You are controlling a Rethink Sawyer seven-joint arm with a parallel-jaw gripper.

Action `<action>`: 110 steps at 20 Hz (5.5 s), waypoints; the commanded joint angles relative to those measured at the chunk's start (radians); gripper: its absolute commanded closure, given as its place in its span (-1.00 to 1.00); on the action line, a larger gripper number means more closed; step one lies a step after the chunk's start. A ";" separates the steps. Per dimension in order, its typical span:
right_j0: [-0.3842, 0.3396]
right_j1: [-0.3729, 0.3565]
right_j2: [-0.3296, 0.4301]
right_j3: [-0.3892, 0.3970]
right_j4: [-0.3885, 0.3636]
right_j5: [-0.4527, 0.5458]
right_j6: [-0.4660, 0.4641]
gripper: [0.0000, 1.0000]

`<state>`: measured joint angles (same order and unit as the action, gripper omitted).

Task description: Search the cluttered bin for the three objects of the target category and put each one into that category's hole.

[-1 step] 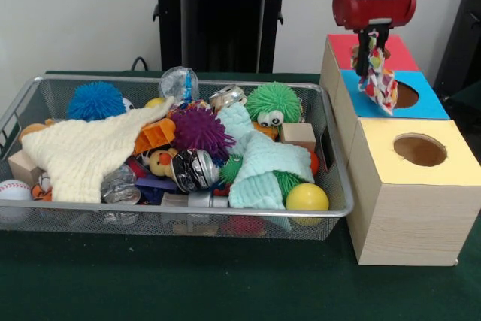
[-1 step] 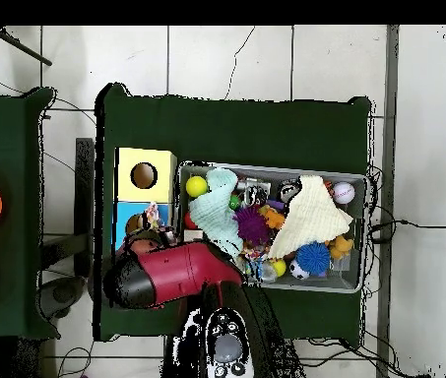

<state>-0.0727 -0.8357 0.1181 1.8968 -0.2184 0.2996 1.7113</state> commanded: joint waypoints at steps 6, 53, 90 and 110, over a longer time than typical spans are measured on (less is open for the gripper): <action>0.091 -0.043 -0.134 -0.158 0.136 0.229 0.257 1.00; 0.323 0.260 -0.396 -0.393 0.289 0.100 0.297 1.00; 0.428 0.378 -0.460 -0.301 0.510 -0.037 0.327 1.00; 0.457 0.438 -0.469 -0.295 0.551 0.044 0.283 1.00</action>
<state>0.4068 -0.4877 -0.3904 1.5302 0.3109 0.2614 1.7595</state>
